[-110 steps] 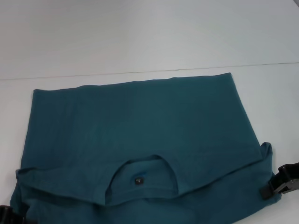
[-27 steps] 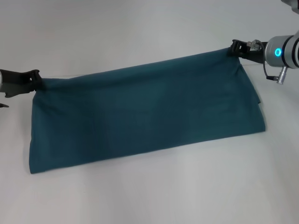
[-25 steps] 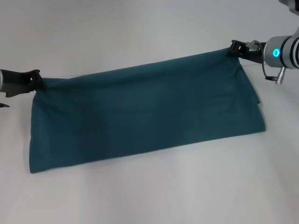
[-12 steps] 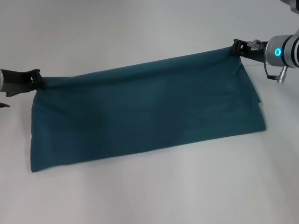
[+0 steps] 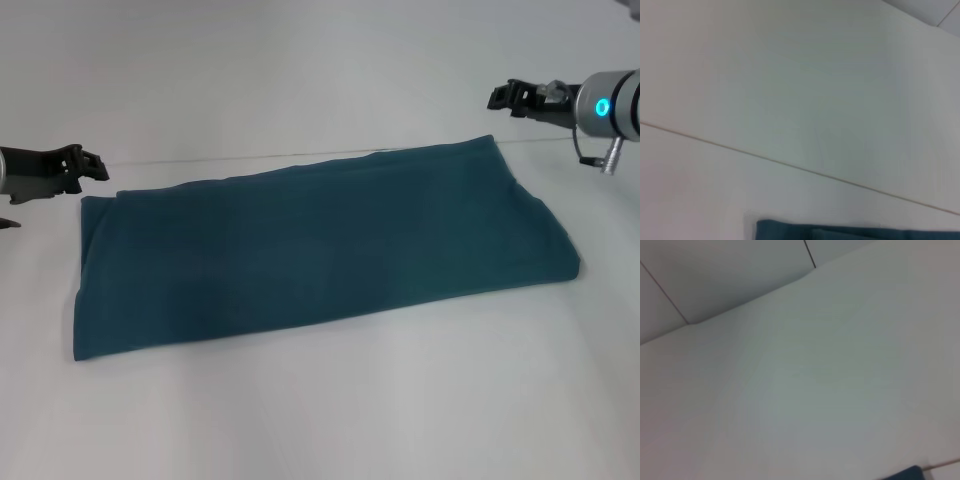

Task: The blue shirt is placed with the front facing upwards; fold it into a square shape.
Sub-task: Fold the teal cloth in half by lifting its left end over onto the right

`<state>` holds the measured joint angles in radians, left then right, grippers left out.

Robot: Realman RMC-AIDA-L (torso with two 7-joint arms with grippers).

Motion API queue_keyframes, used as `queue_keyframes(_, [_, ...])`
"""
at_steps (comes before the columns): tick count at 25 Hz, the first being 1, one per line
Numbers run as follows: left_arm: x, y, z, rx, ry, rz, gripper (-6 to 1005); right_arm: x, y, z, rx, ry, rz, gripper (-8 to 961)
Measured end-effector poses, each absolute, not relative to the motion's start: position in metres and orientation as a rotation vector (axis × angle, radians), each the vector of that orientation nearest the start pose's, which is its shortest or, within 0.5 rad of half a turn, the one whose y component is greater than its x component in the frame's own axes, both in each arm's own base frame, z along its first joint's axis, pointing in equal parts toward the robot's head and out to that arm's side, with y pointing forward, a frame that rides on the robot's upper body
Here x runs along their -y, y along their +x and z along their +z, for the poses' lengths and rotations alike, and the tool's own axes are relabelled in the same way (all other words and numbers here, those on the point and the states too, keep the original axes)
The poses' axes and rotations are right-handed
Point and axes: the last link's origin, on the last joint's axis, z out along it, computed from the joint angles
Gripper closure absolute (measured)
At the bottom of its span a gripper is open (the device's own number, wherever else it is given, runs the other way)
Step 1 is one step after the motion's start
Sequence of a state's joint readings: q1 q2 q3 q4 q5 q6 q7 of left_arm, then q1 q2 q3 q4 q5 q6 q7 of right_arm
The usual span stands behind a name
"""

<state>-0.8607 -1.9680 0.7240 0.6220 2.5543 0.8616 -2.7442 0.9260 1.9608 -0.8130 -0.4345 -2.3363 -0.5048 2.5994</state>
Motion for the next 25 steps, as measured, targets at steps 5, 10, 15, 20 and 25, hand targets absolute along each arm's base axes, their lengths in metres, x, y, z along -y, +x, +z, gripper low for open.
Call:
queue_keyframes(5, [-0.473,-0.257,0.059,1.581,-1.762,-0.337,632,-0.505,0.246,0.058,-1.418,-1.678,0.468,584])
queue_keyframes(10, [-0.472,-0.258,0.058,1.588,-1.762,-0.338,433,-0.502,0.248,0.065,-1.446,-1.719,0.450,468])
queue_keyframes(15, [-0.465,-0.258,0.064,1.613,-1.759,-0.442,377,-0.489,0.251,0.072,-1.486,-1.765,0.501,276])
queue_keyframes(20, [-0.437,-0.254,0.074,1.624,-1.834,-0.632,382,-0.452,0.248,0.072,-1.519,-1.939,0.704,159])
queue_keyframes(25, [-0.403,-0.259,0.071,1.677,-1.936,-0.768,386,-0.408,0.256,0.070,-1.540,-2.093,0.909,66])
